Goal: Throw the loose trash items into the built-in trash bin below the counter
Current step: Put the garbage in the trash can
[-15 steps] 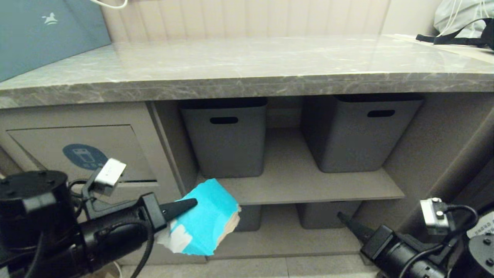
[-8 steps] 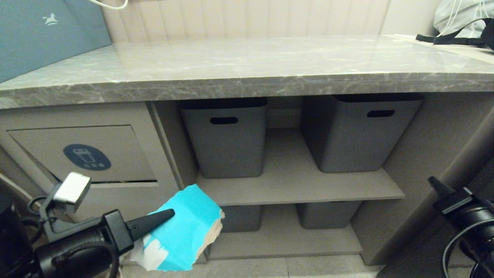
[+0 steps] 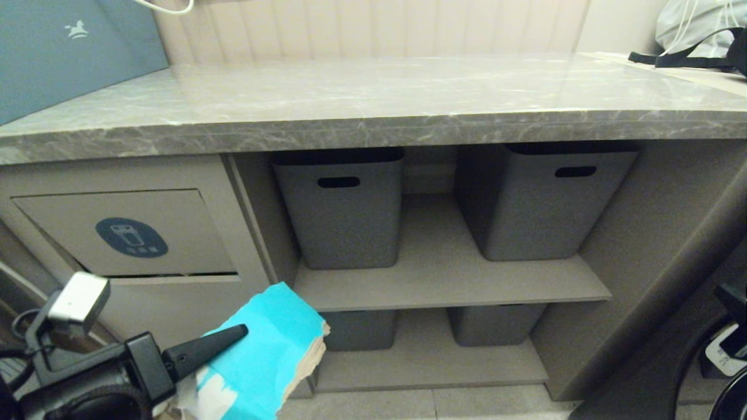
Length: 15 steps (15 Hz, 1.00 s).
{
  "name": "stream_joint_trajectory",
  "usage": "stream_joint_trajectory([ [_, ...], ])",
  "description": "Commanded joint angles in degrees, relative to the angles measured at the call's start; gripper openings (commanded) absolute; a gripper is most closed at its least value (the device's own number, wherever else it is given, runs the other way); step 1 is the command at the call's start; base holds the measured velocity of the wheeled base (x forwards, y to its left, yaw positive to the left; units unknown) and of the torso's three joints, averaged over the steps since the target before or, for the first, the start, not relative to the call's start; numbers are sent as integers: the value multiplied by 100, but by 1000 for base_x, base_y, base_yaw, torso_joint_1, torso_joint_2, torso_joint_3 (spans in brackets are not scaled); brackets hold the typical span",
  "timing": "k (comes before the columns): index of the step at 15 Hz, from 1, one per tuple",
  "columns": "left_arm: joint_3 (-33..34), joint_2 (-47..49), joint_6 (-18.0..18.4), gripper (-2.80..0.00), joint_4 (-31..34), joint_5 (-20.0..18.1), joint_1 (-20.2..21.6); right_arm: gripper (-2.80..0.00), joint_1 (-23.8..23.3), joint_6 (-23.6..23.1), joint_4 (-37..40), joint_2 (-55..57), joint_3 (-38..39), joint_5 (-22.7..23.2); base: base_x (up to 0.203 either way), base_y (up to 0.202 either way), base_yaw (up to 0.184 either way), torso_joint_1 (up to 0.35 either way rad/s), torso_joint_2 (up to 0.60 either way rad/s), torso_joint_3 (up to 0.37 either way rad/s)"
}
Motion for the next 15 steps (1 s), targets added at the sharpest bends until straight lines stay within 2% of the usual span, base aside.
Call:
stream_joint_trajectory([
  [1, 12, -90, -29, -280, -27, -5, 3, -280, 10, -893, 1903, -881, 8, 755, 0, 0, 0, 0, 0, 0],
  [2, 12, -99, -21, -280, -26, -14, 12, -280, 15, -1306, 2838, -1373, 9, 983, 0, 0, 0, 0, 0, 0],
  [4, 2, -167, -14, -280, -18, -24, 91, -280, 50, -1779, 4896, -2557, -75, 1304, 0, 0, 0, 0, 0, 0],
  [6, 9, -305, -12, -280, 2, -31, 257, -280, 110, -1793, 7107, -3304, -249, 1527, 0, 0, 0, 0, 0, 0],
  [7, 4, -335, -4, -280, 40, -31, 361, -280, 133, -1752, 7561, -3585, -286, 1614, 0, 0, 0, 0, 0, 0],
  [9, 3, -400, 257, -280, 227, -31, 758, -280, 163, -1700, 7406, -4496, -346, 1691, 0, 0, 0, 0, 0, 0],
  [12, 101, -772, 1037, -280, 620, -84, 1996, -280, 188, -1542, 6812, -5169, -349, 1039, 0, 0, 0, 0, 0, 0],
  [13, 227, -1057, 1273, -280, 678, -89, 2098, -280, 191, -1234, 6839, -5155, -368, 1236, 0, 0, 0, 0, 0, 0],
  [15, 660, -1572, 1830, -280, 733, -70, 2115, -280, 192, -290, 6937, -5150, -395, 1862, 0, 0, 0, 0, 0, 0],
])
